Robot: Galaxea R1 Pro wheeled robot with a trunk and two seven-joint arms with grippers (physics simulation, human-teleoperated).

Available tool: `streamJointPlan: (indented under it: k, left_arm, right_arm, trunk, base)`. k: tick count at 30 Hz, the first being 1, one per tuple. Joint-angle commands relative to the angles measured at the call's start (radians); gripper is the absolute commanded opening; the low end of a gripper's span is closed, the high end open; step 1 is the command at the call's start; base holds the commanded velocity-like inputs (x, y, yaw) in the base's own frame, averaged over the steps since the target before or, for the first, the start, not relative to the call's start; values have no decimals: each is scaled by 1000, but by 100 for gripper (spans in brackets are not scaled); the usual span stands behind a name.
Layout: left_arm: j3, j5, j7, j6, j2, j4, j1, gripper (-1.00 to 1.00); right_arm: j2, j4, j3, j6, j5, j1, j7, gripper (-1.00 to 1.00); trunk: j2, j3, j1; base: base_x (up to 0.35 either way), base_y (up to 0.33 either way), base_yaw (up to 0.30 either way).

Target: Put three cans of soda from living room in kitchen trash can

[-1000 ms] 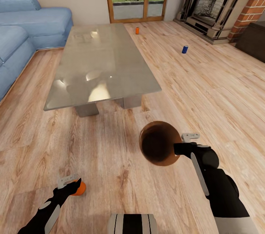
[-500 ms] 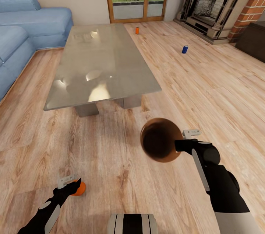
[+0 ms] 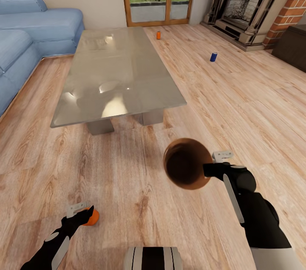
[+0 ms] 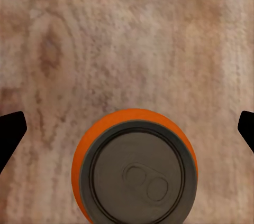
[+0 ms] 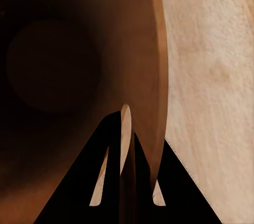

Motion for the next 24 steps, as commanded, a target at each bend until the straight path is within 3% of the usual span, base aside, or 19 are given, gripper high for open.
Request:
streamJointPlan:
  k: [1, 8, 24]
  left_arm:
    - [0, 0, 0, 0, 0, 0, 0, 100]
    - [0, 1, 0, 0, 0, 0, 0, 100]
    - [-1, 1, 0, 0, 0, 0, 0, 100]
  right_arm:
    - [0, -1, 0, -1, -15, 4, 5, -100]
    - [-13, -1, 0, -1, -21, 12, 7, -100]
    - [-13, -1, 1, 0, -22, 13, 6, -100]
  trunk:
    - [0, 0, 0]
    - [0, 0, 0]
    - [0, 0, 0]
  base:
    - [0, 0, 0]
    - [0, 0, 0]
    - [0, 0, 0]
